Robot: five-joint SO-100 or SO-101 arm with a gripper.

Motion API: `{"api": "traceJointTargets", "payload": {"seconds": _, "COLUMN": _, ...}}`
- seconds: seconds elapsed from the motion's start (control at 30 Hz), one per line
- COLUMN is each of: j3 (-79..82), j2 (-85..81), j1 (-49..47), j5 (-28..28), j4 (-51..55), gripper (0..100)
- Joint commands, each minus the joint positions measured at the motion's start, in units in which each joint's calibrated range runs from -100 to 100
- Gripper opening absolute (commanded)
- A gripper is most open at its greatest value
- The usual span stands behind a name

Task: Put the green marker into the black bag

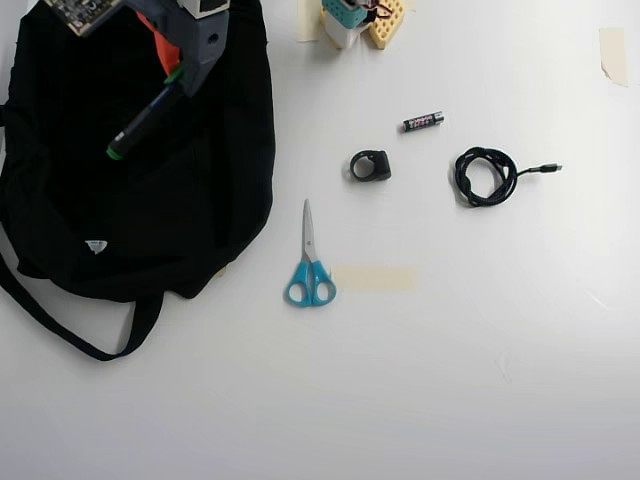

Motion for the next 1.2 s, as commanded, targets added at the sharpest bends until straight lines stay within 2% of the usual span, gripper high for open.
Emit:
{"api": "traceJointTargets", "payload": {"seconds": 0.0, "j3": 1.9, "j2": -1.5, "j1": 2.9, "j5": -2.2, "j4": -3.7, "gripper": 2}}
{"api": "traceJointTargets", "payload": {"seconds": 0.13, "j3": 10.3, "j2": -1.5, "j1": 9.8, "j5": -2.0, "j4": -10.7, "gripper": 2}}
{"api": "traceJointTargets", "payload": {"seconds": 0.27, "j3": 23.4, "j2": -1.5, "j1": 18.1, "j5": 0.6, "j4": -26.4, "gripper": 2}}
{"api": "traceJointTargets", "payload": {"seconds": 0.4, "j3": 24.7, "j2": -1.5, "j1": 18.5, "j5": 2.0, "j4": -30.1, "gripper": 2}}
{"api": "traceJointTargets", "payload": {"seconds": 0.43, "j3": 24.8, "j2": -1.5, "j1": 18.4, "j5": 2.6, "j4": -30.1, "gripper": 5}}
{"api": "traceJointTargets", "payload": {"seconds": 0.5, "j3": 26.1, "j2": -1.5, "j1": 18.4, "j5": 2.5, "j4": -29.9, "gripper": 21}}
{"api": "traceJointTargets", "payload": {"seconds": 0.63, "j3": 26.3, "j2": -1.7, "j1": 17.0, "j5": 2.0, "j4": -29.6, "gripper": 23}}
{"api": "traceJointTargets", "payload": {"seconds": 0.87, "j3": 26.6, "j2": -1.7, "j1": 15.6, "j5": 2.1, "j4": -29.4, "gripper": 22}}
{"api": "traceJointTargets", "payload": {"seconds": 0.9, "j3": 26.6, "j2": -2.0, "j1": 15.5, "j5": 2.1, "j4": -29.3, "gripper": 17}}
{"api": "traceJointTargets", "payload": {"seconds": 0.93, "j3": 26.4, "j2": -2.7, "j1": 15.2, "j5": 2.6, "j4": -29.3, "gripper": 2}}
{"api": "traceJointTargets", "payload": {"seconds": 1.07, "j3": 26.4, "j2": -3.0, "j1": 10.4, "j5": 2.1, "j4": -25.8, "gripper": 2}}
{"api": "traceJointTargets", "payload": {"seconds": 1.17, "j3": 26.6, "j2": -7.6, "j1": 1.4, "j5": 2.1, "j4": -18.8, "gripper": 2}}
